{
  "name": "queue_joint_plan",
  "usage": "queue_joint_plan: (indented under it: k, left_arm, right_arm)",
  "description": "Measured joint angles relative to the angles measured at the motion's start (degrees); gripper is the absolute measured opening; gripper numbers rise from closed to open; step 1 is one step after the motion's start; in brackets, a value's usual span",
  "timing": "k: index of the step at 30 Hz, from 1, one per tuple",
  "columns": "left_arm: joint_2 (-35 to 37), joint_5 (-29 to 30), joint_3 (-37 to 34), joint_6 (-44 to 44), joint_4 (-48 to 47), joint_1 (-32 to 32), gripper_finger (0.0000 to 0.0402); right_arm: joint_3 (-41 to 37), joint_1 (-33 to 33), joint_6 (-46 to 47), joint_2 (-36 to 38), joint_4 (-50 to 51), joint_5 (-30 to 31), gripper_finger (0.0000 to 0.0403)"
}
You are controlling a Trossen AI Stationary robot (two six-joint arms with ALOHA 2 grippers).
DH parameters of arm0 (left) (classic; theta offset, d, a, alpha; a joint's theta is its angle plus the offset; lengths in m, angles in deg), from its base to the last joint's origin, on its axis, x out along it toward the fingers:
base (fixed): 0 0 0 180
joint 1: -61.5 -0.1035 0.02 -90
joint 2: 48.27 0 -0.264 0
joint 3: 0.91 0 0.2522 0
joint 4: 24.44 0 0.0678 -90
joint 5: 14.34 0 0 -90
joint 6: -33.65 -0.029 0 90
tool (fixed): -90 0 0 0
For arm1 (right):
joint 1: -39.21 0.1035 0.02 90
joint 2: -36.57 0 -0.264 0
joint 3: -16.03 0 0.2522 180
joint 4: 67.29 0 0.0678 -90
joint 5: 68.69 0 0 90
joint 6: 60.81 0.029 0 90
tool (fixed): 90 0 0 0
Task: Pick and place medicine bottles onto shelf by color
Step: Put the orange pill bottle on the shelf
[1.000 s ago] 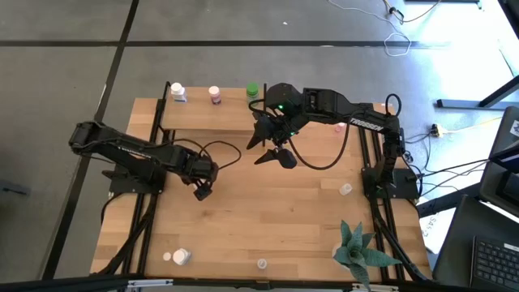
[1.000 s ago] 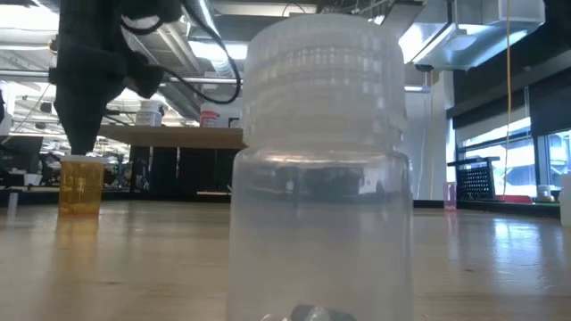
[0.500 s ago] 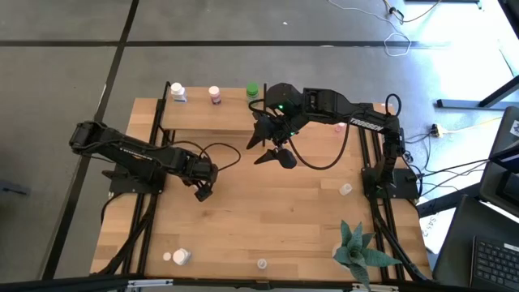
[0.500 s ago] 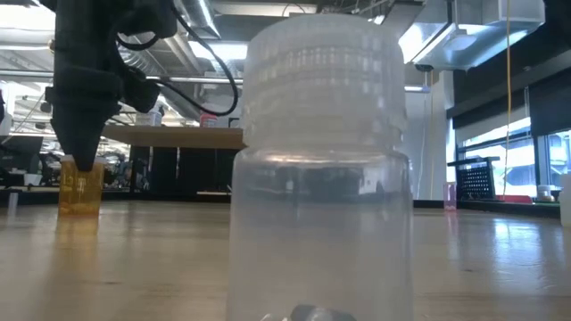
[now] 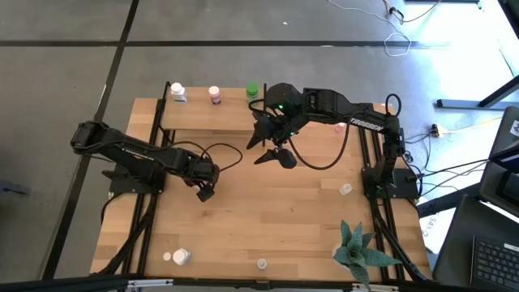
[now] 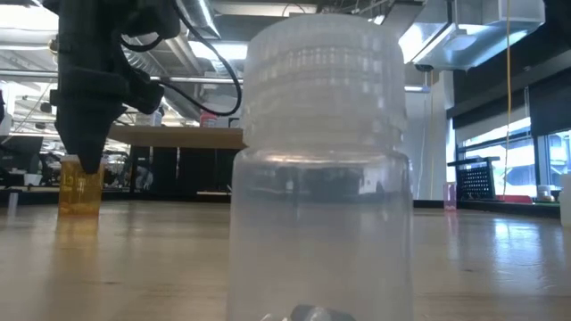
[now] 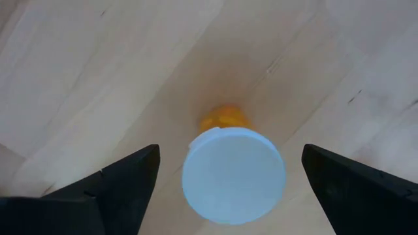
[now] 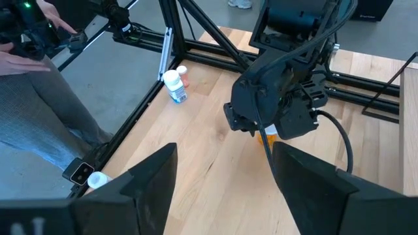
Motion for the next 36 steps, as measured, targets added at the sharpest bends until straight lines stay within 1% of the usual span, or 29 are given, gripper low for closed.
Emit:
queue_joint_plan:
  k: [4, 8, 19, 22, 27, 32, 36]
  left_arm:
    - [-1.6, -0.5, 0.0, 1.0, 0.6, 0.0, 0.0349]
    - [-1.7, -0.6, 0.0, 1.4, 0.7, 0.3, 0.032]
    - [-1.7, -1.2, 0.0, 1.4, 0.0, 0.3, 0.0215]
    - [-1.5, -2.3, 0.0, 1.4, -0.3, 0.3, 0.0195]
    - [-0.5, -3.6, 1.0, 1.4, -1.5, 0.4, 0.019]
    - [1.6, -3.3, 6.0, 1.0, -9.8, 0.4, 0.0192]
    - [3.3, -3.0, 11.9, -0.1, -16.8, 0.3, 0.0192]
  right_arm:
    - [0.0, 0.0, 0.0, 0.0, -0.1, 0.0, 0.0252]
    - [0.0, 0.0, 0.0, 0.0, -0.4, 0.0, 0.0252]
    - [0.0, 0.0, 0.0, 0.0, -0.7, 0.0, 0.0252]
    - [0.0, 0.0, 0.0, 0.0, -0.7, 0.0, 0.0252]
    - [0.0, 0.0, 0.0, 0.0, -0.7, 0.0, 0.0252]
    - [0.0, 0.0, 0.0, 0.0, -0.7, 0.0, 0.0252]
    - [0.0, 0.0, 0.0, 0.0, -0.7, 0.0, 0.0252]
